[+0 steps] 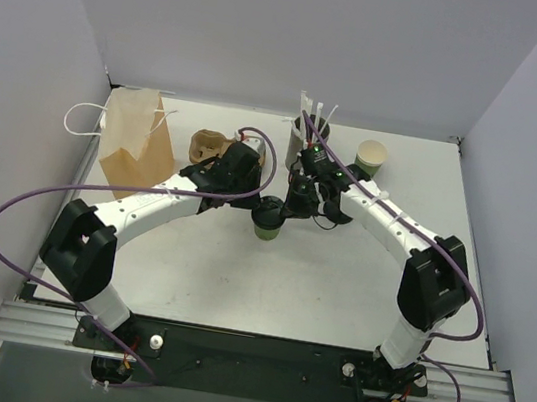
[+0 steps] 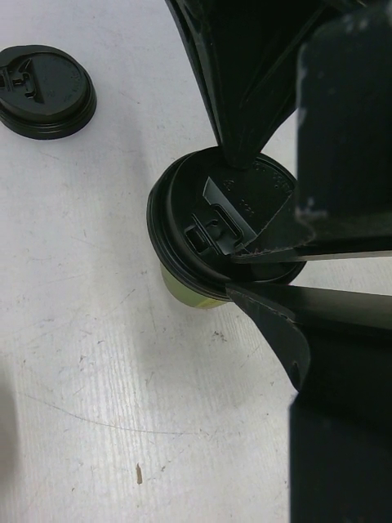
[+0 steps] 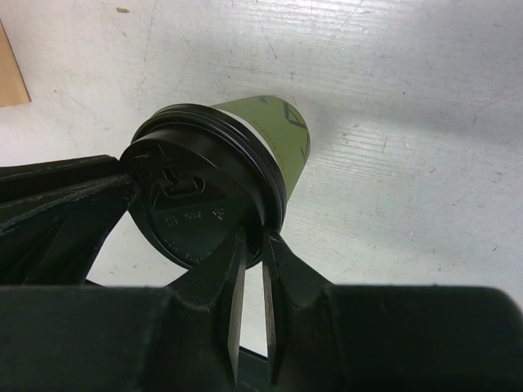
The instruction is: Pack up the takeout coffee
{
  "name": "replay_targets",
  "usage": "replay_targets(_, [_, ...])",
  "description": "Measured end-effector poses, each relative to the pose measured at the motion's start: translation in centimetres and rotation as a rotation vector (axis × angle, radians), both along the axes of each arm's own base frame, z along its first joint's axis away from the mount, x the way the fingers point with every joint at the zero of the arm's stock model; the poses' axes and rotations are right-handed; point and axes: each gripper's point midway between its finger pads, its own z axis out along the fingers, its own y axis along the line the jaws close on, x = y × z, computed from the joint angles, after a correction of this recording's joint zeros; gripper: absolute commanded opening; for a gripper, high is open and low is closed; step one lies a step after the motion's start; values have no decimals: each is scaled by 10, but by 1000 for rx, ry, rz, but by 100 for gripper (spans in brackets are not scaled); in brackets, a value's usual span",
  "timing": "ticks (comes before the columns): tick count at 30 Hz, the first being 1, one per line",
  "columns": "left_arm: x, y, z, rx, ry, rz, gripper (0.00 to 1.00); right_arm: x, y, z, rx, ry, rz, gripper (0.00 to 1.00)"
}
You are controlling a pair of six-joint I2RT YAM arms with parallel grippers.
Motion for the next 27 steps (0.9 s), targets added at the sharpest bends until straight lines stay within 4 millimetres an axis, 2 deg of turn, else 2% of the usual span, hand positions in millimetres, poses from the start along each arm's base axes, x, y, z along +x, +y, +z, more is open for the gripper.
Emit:
replay_targets(7, [7,1,0,19,-11,17,26,-4,4,1,25,-12,-9,9])
replay_targets(15, [22,-3,3,54,-29,15,27,-11,13,3,28,-9,0,25])
replay_targets(20, [21,-4,4,62,-25,-2,30,-15,13,3,14,14,1,32])
replay_targets(27, [17,-5,5,70,-8,-27,31,-15,9,6,-8,40,-4,33])
